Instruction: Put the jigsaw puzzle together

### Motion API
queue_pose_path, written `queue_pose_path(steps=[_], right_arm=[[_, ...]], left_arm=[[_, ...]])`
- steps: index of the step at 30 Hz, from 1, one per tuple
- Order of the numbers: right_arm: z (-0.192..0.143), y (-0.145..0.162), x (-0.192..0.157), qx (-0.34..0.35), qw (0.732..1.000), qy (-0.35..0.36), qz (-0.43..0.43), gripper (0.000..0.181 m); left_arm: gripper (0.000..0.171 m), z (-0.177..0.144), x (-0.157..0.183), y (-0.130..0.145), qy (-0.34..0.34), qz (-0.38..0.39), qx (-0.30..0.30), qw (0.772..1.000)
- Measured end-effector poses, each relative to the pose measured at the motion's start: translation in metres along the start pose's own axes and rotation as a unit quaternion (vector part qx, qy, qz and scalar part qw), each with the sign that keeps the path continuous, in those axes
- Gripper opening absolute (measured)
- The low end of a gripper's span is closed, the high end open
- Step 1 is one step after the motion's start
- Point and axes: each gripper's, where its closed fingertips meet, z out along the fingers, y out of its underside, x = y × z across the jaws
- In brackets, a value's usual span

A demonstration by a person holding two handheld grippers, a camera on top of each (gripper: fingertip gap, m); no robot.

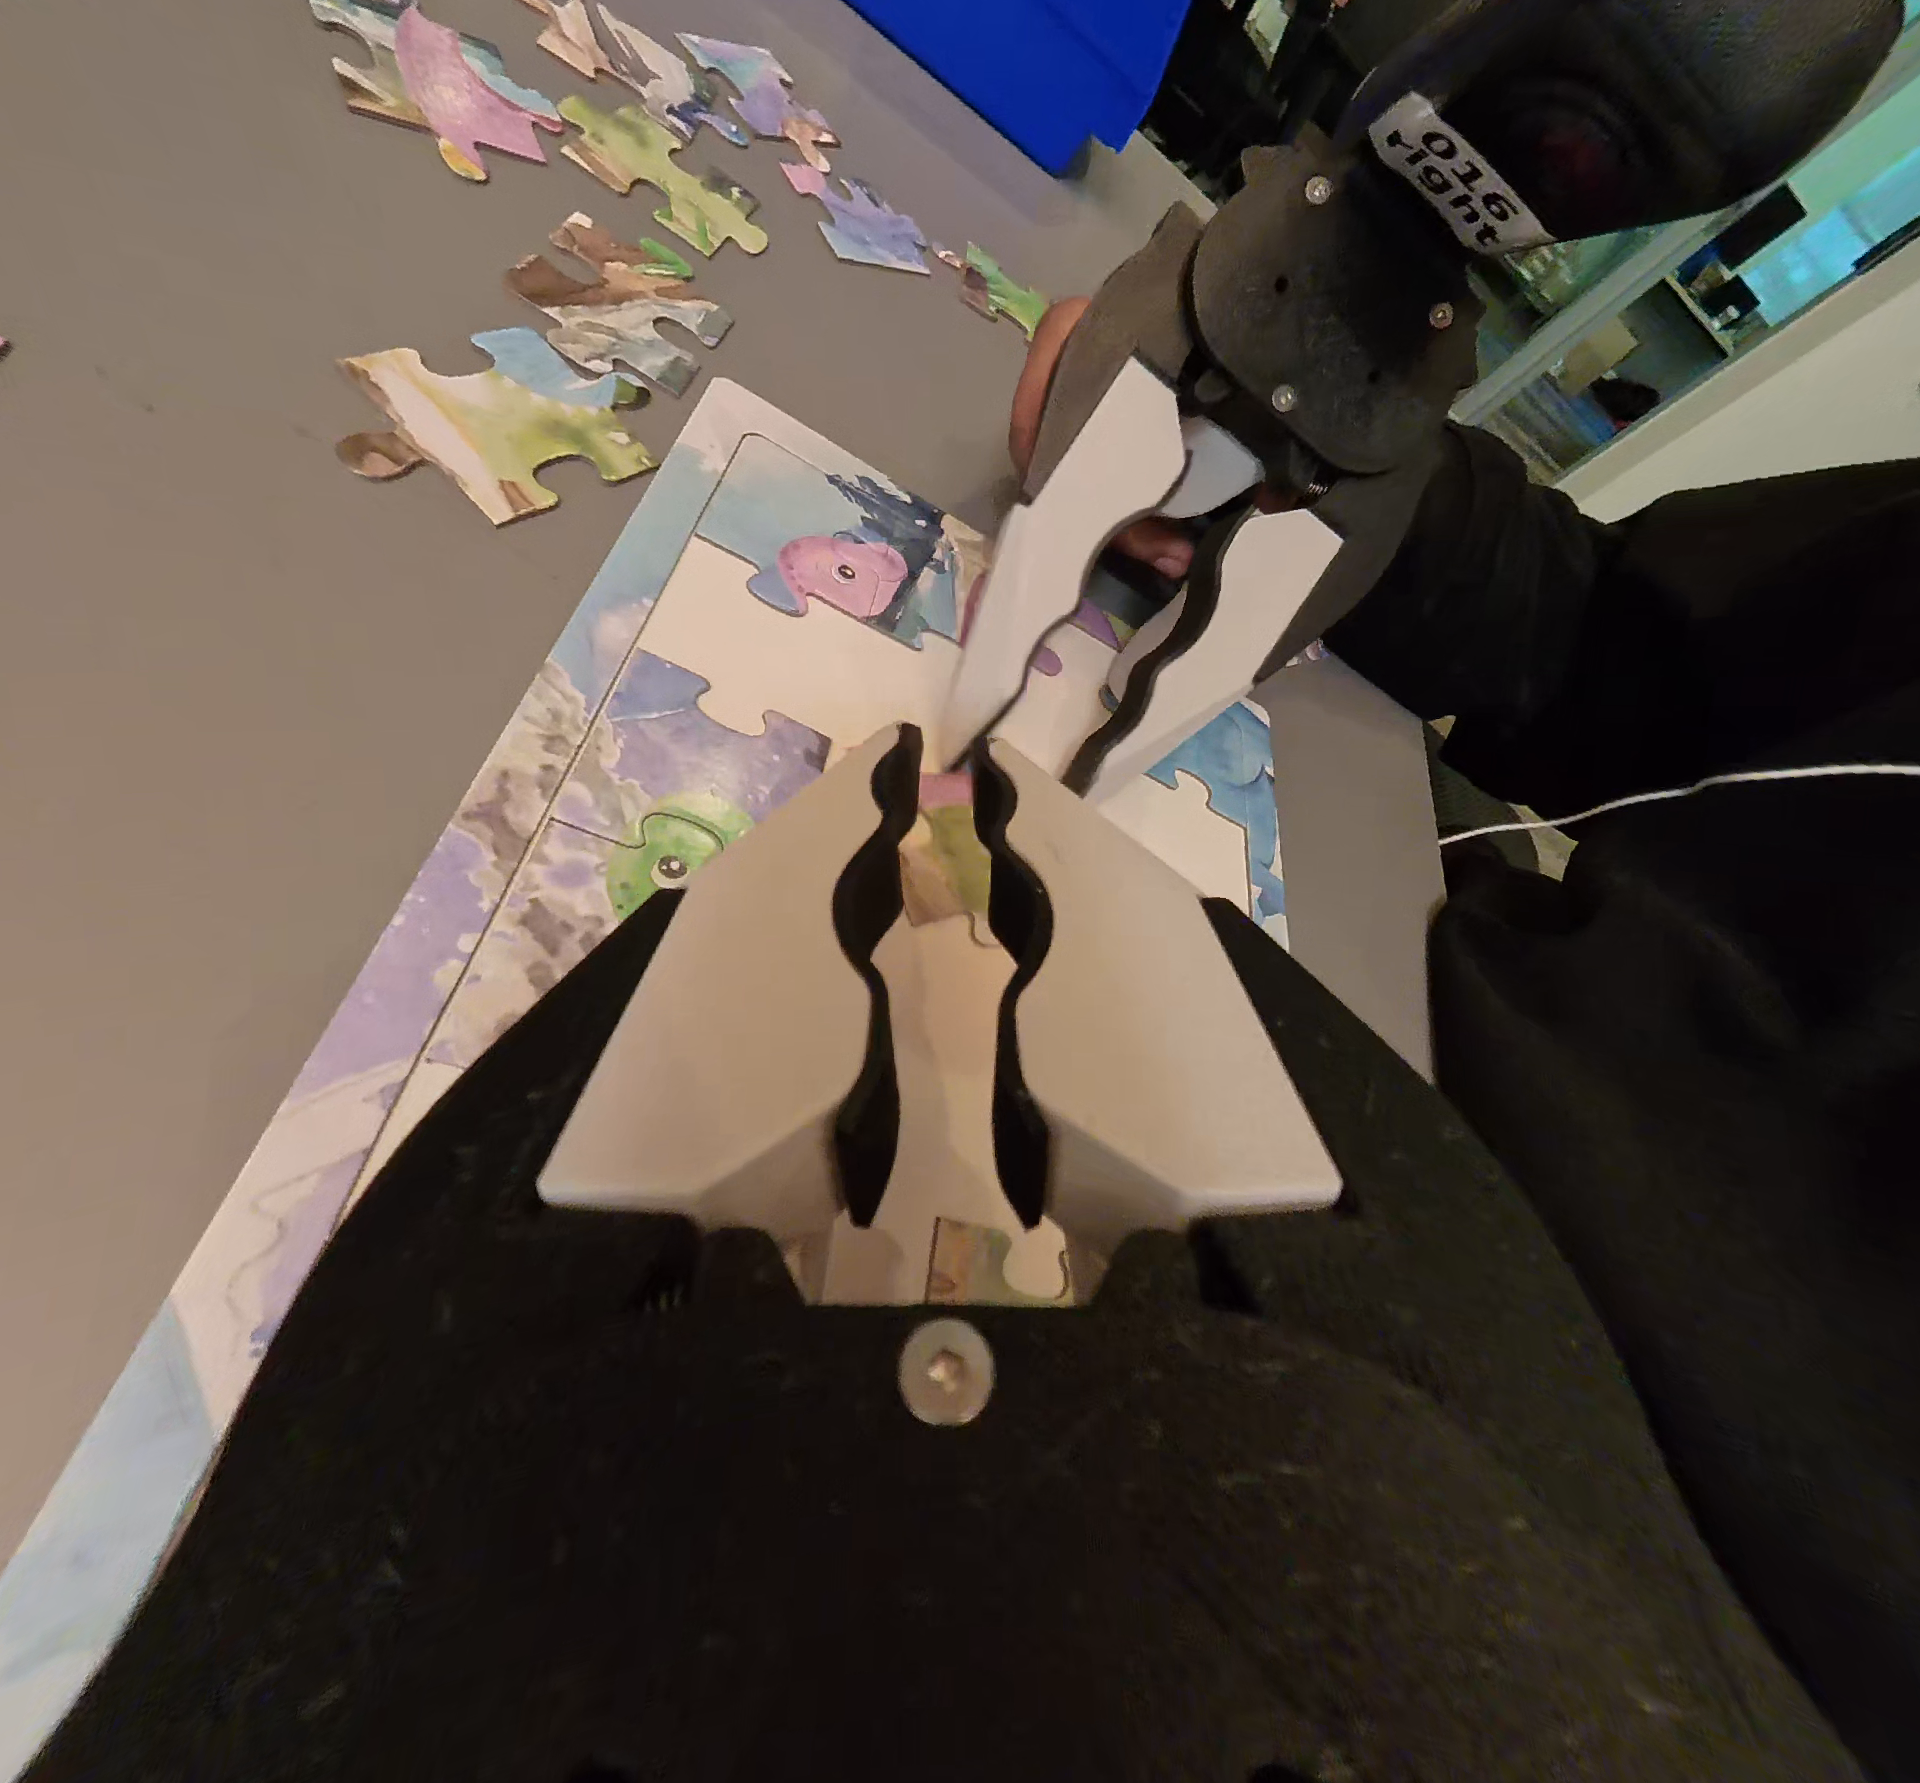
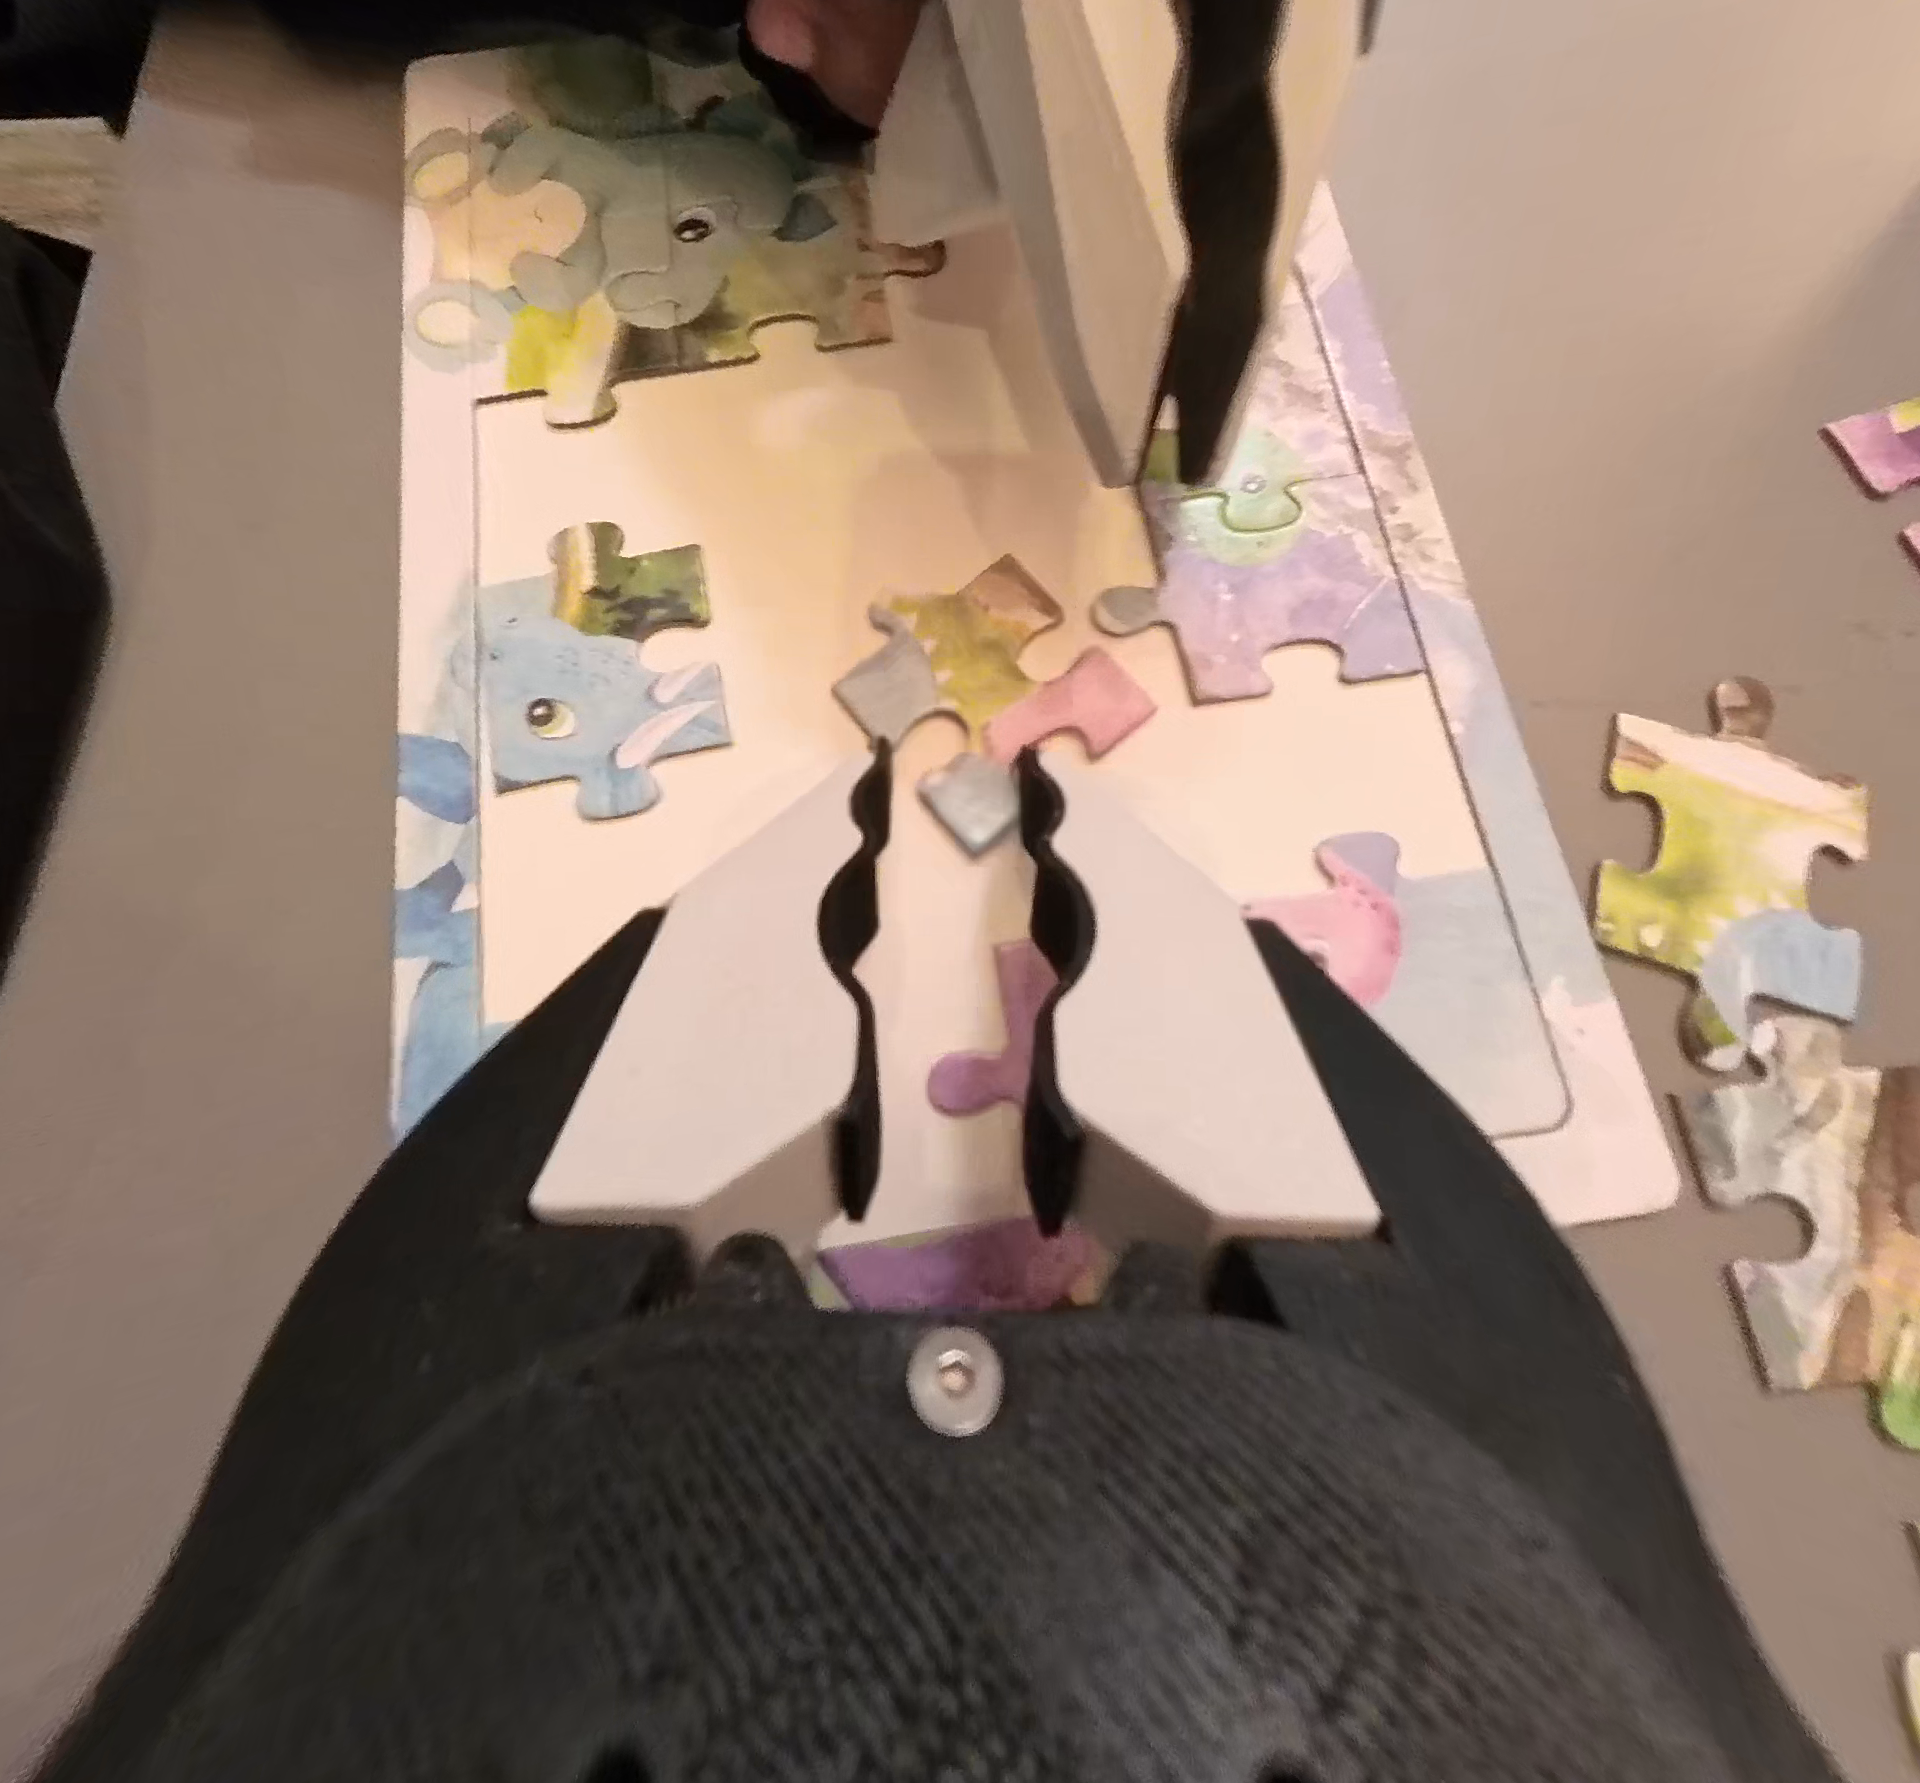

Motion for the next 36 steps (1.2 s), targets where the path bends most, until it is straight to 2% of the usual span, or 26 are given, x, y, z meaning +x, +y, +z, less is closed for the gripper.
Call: queue_pose_path(steps=[5,8,14,17,19,23,26,29,32,36], right_arm=[[-0.007,-0.002,-0.005,0.010,1.000,-0.013,-0.021,0.012],[-0.023,-0.003,0.017,0.022,0.999,0.044,-0.019,0.010],[-0.078,-0.008,0.076,0.107,0.977,0.180,0.036,0.012],[-0.100,-0.006,0.095,0.148,0.963,0.212,0.074,0.012],[-0.107,-0.008,0.098,0.171,0.958,0.210,0.096,0.013],[-0.096,-0.016,0.083,0.180,0.967,0.160,0.087,0.021],[-0.072,-0.015,0.062,0.136,0.982,0.123,0.037,0.032],[-0.045,-0.012,0.034,0.095,0.993,0.069,-0.006,0.049],[-0.024,-0.003,0.012,0.050,0.998,0.023,-0.030,0.054],[-0.013,0.004,0.004,0.020,0.999,0.010,-0.042,0.055]], left_arm=[[0.009,0.001,0.002,0.000,0.002,0.006,-0.002,1.000],[0.010,0.001,0.003,0.001,0.005,0.007,-0.003,1.000],[0.010,0.003,0.005,0.003,-0.004,0.028,-0.011,1.000],[0.010,0.004,0.003,0.003,-0.013,0.040,-0.014,0.999],[0.010,0.003,0.003,0.004,-0.017,0.044,-0.016,0.999],[0.010,0.004,0.001,0.007,-0.037,0.064,-0.031,0.997],[0.011,0.002,-0.001,0.009,-0.051,0.088,-0.045,0.994],[0.017,0.001,0.010,0.017,-0.023,0.128,-0.073,0.989],[0.023,0.001,0.013,0.030,-0.023,0.164,-0.116,0.979],[0.024,0.001,0.015,0.041,-0.027,0.185,-0.151,0.971]])
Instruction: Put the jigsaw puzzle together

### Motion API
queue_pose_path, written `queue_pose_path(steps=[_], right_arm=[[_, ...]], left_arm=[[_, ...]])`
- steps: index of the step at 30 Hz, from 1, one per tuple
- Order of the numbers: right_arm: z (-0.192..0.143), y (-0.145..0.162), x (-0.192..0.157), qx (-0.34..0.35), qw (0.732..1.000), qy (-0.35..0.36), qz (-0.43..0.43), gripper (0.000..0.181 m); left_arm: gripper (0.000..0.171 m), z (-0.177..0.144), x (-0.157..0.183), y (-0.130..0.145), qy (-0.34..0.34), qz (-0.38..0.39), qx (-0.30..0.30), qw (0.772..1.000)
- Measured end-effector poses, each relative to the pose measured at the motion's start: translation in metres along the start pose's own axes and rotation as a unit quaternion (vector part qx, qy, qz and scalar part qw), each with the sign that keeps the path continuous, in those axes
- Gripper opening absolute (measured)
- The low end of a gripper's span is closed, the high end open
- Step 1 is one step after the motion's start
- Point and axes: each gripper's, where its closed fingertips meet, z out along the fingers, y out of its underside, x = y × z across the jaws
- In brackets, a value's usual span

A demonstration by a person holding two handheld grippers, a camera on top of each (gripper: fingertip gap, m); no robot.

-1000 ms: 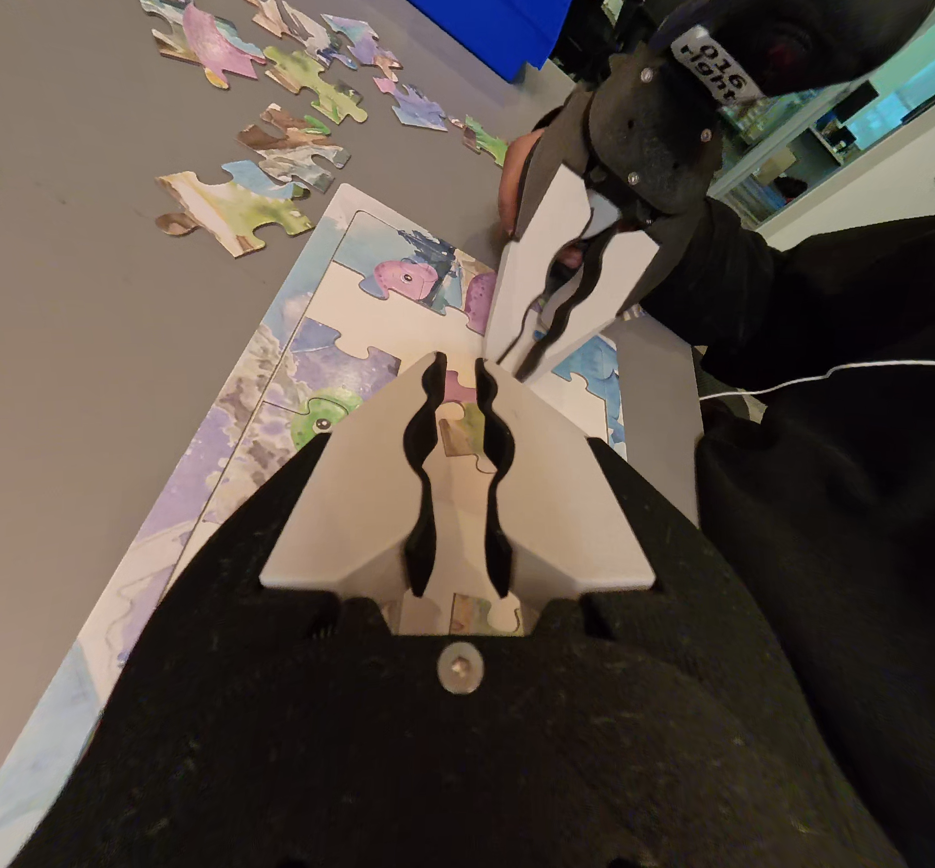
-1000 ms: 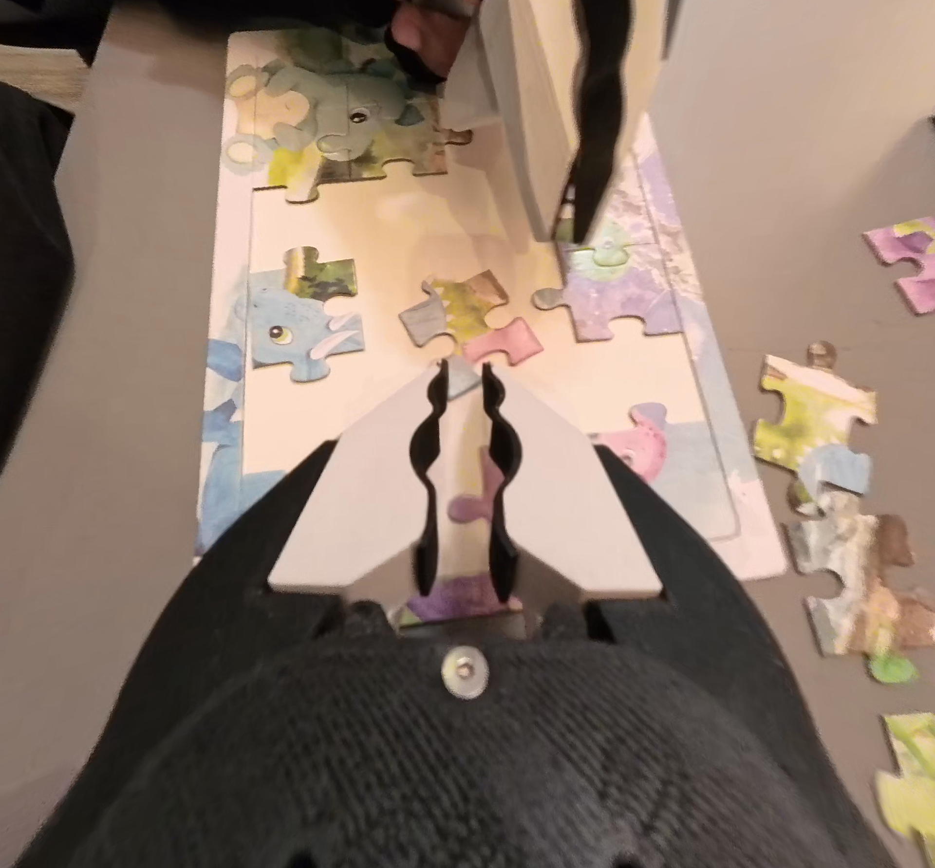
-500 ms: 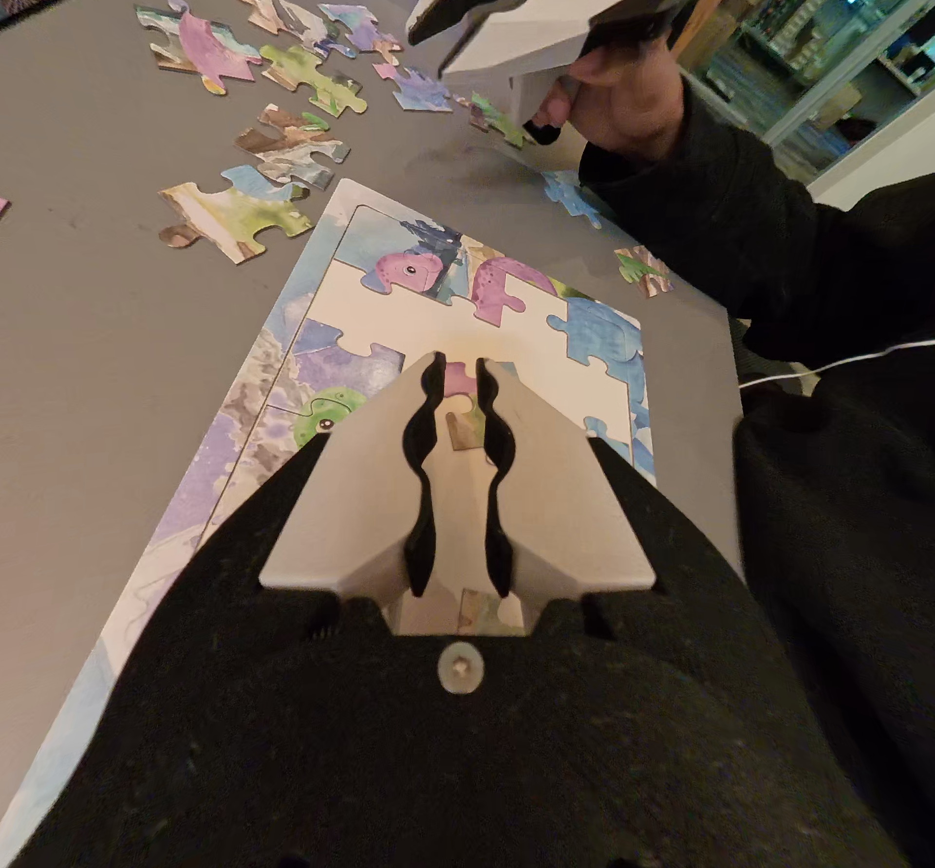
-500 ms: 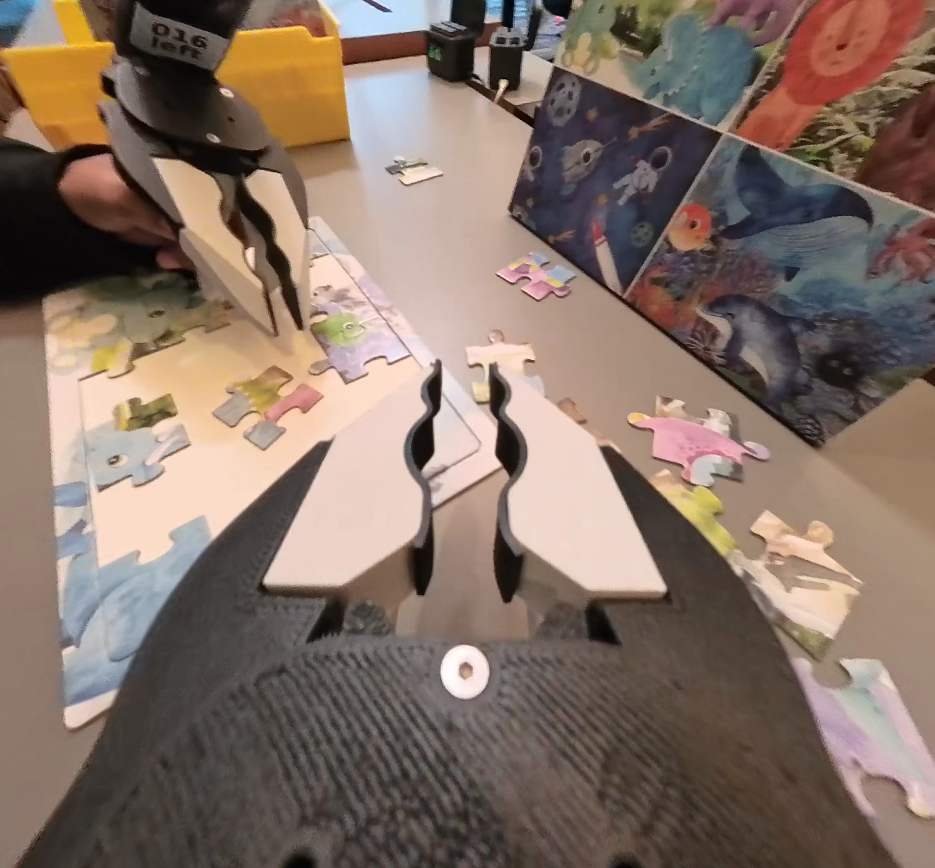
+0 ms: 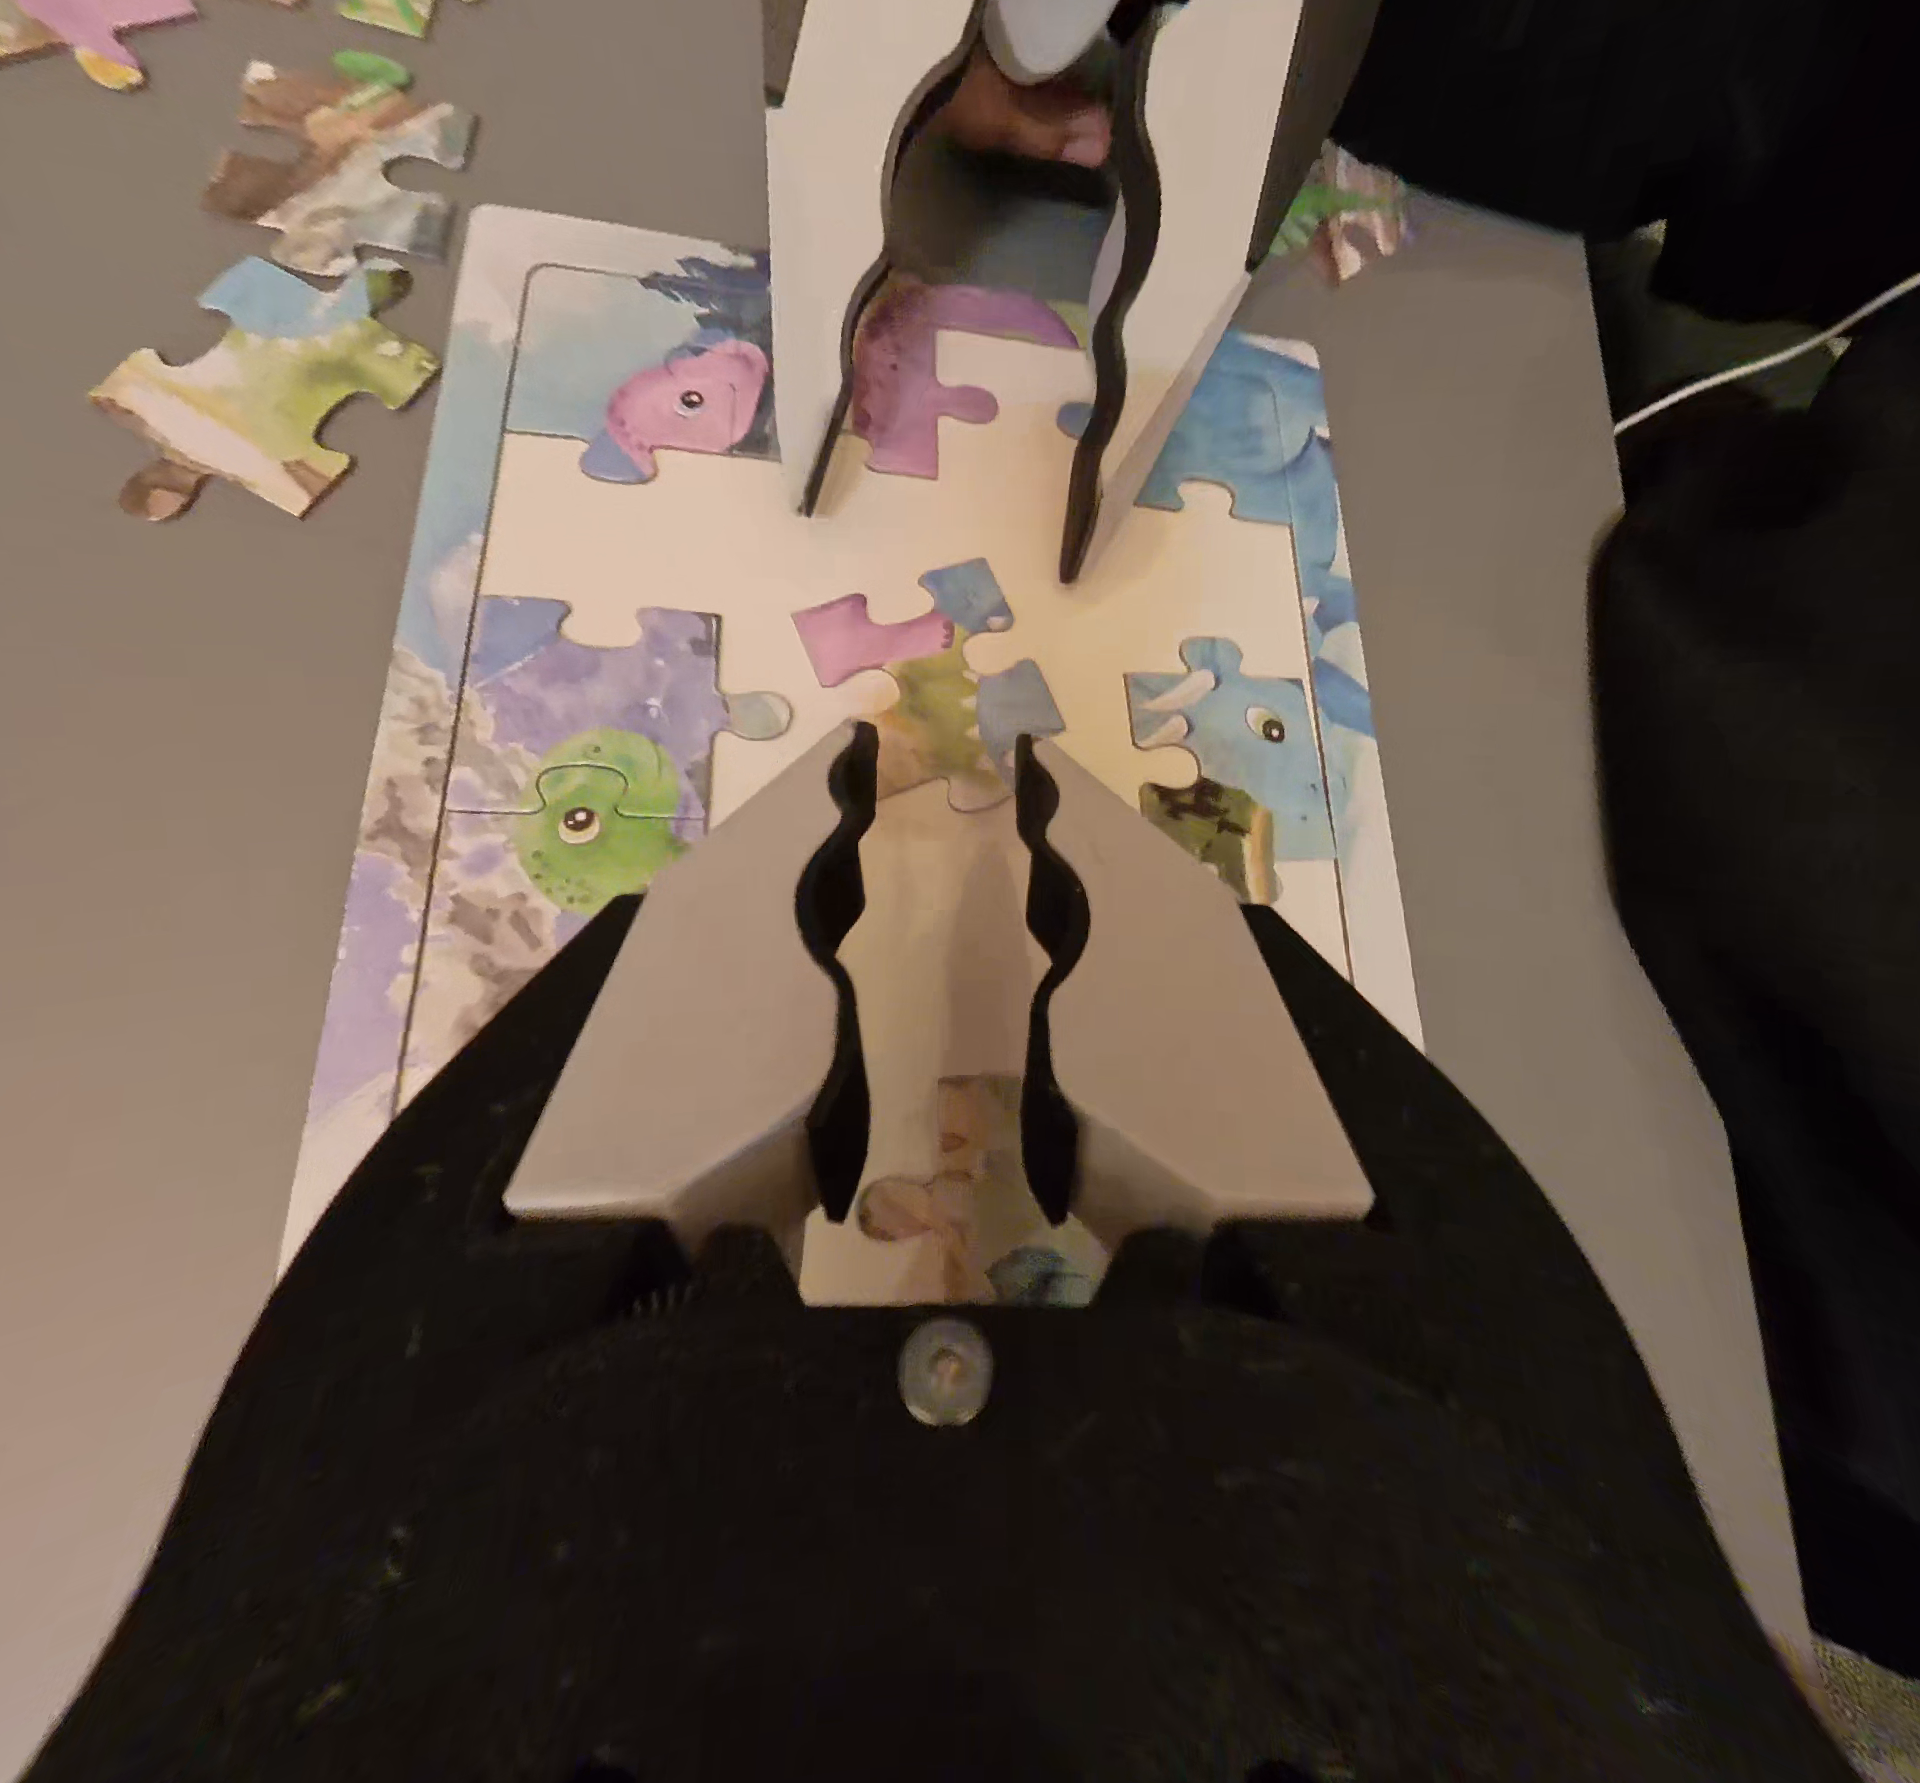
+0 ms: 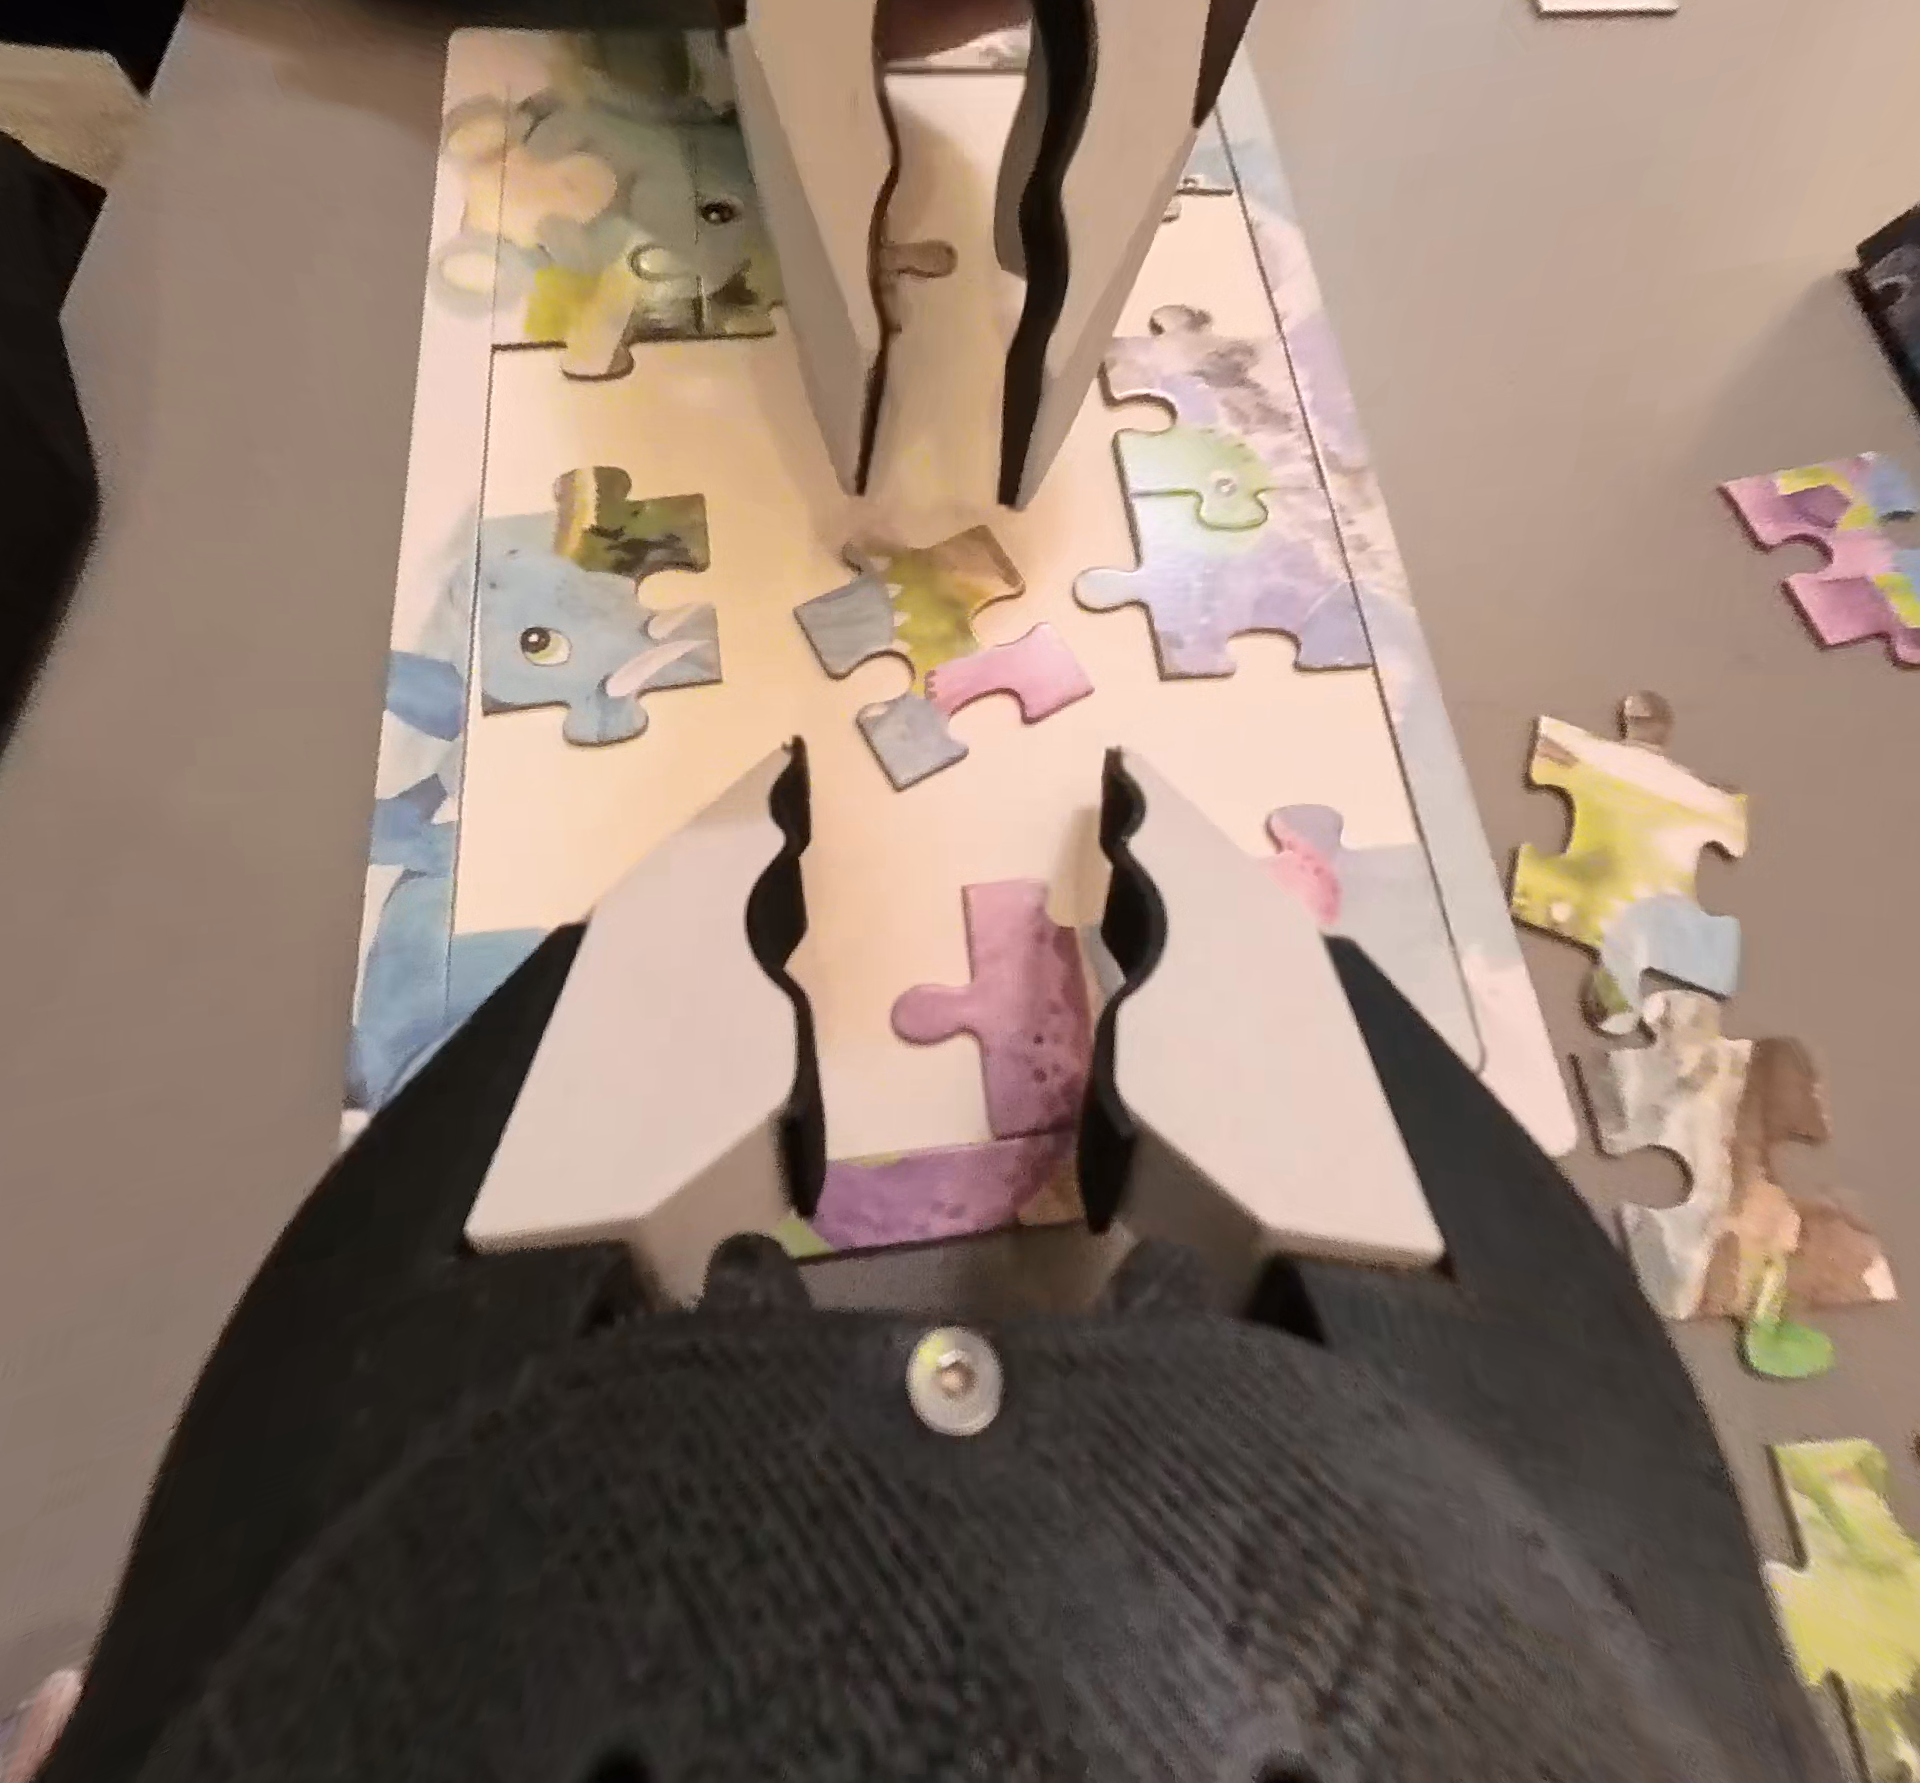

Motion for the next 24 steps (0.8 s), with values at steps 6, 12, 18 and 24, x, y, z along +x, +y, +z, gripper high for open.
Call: queue_pose_path(steps=[6,12,18,24], right_arm=[[0.000,0.003,0.009,-0.005,1.000,0.021,0.003,0.056],[-0.002,0.006,0.021,-0.010,0.999,0.053,0.008,0.054],[-0.007,0.011,0.044,-0.015,0.993,0.113,0.027,0.045],[-0.017,0.006,0.055,0.001,0.989,0.141,0.030,0.040]], left_arm=[[0.041,0.009,0.000,0.010,0.007,-0.009,-0.024,1.000],[0.043,0.012,0.005,0.011,0.007,-0.001,-0.034,0.999],[0.023,0.009,0.020,0.017,0.055,0.000,-0.051,0.997],[0.023,0.010,0.028,0.012,0.067,0.020,-0.043,0.997]])
